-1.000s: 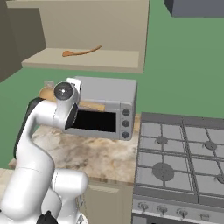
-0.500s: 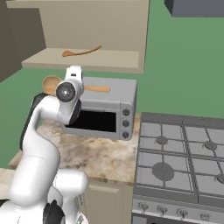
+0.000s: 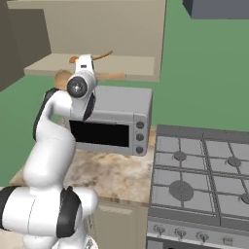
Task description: Organize the utensils by type. Pick up the wooden spoons from the counter and place them in the open cabinet. Then pick up the metallic utensils from the counter and place them in the open drawer.
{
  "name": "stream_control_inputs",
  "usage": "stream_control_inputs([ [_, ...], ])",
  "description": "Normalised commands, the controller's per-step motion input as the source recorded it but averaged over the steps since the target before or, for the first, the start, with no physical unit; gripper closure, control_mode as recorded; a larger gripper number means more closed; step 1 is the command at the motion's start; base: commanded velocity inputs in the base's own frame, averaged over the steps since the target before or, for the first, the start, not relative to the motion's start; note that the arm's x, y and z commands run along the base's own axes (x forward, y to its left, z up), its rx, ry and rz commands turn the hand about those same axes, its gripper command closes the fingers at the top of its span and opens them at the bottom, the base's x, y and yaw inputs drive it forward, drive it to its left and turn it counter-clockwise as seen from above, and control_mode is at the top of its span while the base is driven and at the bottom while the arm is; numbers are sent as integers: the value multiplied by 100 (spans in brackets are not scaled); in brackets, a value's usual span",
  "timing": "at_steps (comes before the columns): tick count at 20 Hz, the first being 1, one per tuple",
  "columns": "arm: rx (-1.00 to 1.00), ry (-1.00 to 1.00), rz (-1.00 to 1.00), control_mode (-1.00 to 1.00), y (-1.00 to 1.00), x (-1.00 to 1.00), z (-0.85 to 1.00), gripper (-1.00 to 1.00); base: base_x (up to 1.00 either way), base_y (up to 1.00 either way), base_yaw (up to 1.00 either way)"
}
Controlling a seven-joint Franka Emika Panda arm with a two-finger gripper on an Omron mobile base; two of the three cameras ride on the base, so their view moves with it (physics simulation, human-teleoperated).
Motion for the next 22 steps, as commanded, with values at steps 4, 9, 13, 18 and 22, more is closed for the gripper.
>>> stream_control_inputs([
  [4, -3, 16, 0, -100, -16, 41, 56, 100, 0, 0, 0],
  [9, 0, 21, 0, -100, -14, 42, 51, 100, 0, 0, 0],
  [13, -6, 12, 0, -100, -16, 64, 22, 100, 0, 0, 0],
  [18, -19, 0, 0, -100, -17, 64, 0, 100, 0, 0, 0],
  [22, -16, 7, 0, -100, -26, 56, 0, 100, 0, 0, 0],
])
